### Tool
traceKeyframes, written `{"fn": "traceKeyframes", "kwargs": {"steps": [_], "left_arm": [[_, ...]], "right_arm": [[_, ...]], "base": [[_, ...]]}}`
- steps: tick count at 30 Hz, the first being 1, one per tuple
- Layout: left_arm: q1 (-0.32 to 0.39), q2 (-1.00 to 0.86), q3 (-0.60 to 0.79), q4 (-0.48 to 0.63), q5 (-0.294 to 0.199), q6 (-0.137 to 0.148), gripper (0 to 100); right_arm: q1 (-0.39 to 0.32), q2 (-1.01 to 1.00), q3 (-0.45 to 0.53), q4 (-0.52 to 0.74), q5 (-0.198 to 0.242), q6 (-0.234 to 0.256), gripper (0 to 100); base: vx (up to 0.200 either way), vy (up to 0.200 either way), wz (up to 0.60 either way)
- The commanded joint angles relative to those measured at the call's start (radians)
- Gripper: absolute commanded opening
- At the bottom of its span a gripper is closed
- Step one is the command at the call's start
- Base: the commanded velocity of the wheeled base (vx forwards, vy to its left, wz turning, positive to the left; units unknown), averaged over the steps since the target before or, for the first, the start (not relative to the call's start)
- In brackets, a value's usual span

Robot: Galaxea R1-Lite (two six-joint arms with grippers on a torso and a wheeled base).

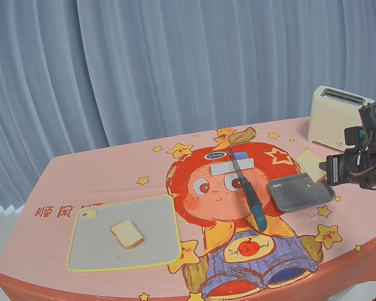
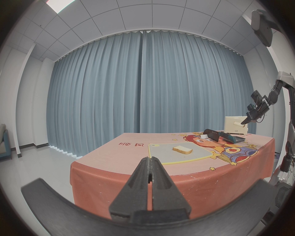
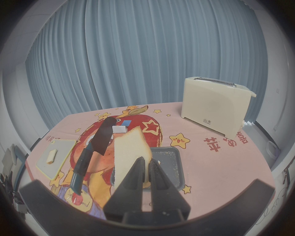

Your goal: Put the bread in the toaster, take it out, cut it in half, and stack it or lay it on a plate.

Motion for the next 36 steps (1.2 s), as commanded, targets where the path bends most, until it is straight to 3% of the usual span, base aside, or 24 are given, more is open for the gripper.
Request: {"fn": "traceKeyframes", "kwargs": {"steps": [1,10,31,32,36], "left_arm": [[0.000,-0.016,0.018,-0.002,0.001,0.000,0],[0.000,-0.016,0.018,0.000,0.000,0.000,0],[0.000,-0.016,0.018,0.000,0.001,0.000,0],[0.000,-0.016,0.018,-0.002,0.001,0.000,0],[0.000,-0.016,0.018,0.000,0.001,0.000,0]], "right_arm": [[-0.016,0.118,-0.007,-0.046,-0.001,0.000,0],[-0.018,0.181,0.008,-0.110,-0.004,0.001,0],[-0.020,0.225,0.018,-0.115,-0.015,0.000,0],[-0.020,0.225,0.018,-0.115,-0.015,0.000,100],[-0.018,0.225,0.018,-0.115,-0.015,0.000,100]], "base": [[0.000,0.000,0.00],[0.000,0.000,0.00],[0.000,0.000,0.00],[0.000,0.000,0.00],[0.000,0.000,0.00]]}}
